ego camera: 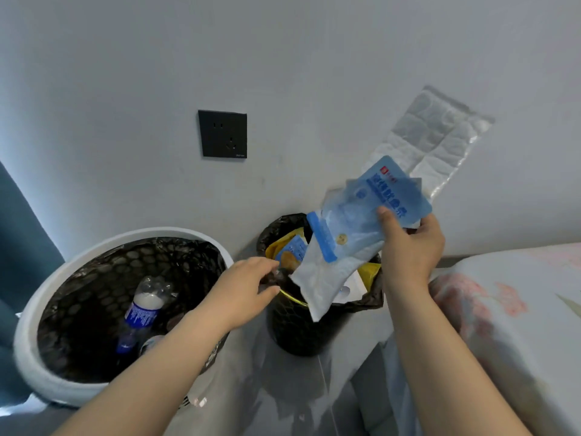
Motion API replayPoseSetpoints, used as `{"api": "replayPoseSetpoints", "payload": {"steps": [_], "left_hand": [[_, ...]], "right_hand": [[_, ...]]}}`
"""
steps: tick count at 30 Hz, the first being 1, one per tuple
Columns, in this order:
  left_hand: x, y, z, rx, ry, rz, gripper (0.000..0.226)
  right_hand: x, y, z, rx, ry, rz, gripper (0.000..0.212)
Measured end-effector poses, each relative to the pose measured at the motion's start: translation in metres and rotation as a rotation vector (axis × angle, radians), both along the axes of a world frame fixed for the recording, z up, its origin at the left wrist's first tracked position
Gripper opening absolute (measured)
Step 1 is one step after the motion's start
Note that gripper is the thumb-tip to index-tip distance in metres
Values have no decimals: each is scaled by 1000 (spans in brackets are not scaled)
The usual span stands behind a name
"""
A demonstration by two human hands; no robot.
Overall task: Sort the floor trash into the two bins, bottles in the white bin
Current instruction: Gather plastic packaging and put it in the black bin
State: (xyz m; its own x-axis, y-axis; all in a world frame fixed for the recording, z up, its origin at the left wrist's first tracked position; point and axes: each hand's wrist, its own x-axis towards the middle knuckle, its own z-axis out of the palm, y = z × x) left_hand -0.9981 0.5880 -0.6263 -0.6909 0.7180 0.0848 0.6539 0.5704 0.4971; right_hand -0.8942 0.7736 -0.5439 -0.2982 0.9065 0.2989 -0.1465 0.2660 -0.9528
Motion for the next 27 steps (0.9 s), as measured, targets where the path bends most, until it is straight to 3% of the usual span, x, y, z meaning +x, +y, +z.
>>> {"api": "replayPoseSetpoints", "payload": {"steps": [7,10,12,14,18,20,23,27], "left_hand": [[3,2,-17,-180,201,-61,52],[1,0,-21,-86,128,-50,51],[-2,-3,-23,27,73,-21,38],[-3,-2,-24,18,90,-9,28],[-1,1,-26,5,115,33,33],[-1,1,-25,64,70,37,46],[1,1,-25,-49,142,-28,76],[1,3,-26,-161,184,-79,77]], "right_hand": [[-12,-6,10,123,203,-93,22],[-13,-4,16,138,242,-137,30],[-14,0,19,161,241,-132,28],[-17,2,12,169,161,-64,23],[-21,-1,-24,234,-184,54,13],[-23,-2,-39,233,-310,119,10],[-24,-4,-57,221,-468,154,13],[-20,-5,-83,193,-645,149,21]]}}
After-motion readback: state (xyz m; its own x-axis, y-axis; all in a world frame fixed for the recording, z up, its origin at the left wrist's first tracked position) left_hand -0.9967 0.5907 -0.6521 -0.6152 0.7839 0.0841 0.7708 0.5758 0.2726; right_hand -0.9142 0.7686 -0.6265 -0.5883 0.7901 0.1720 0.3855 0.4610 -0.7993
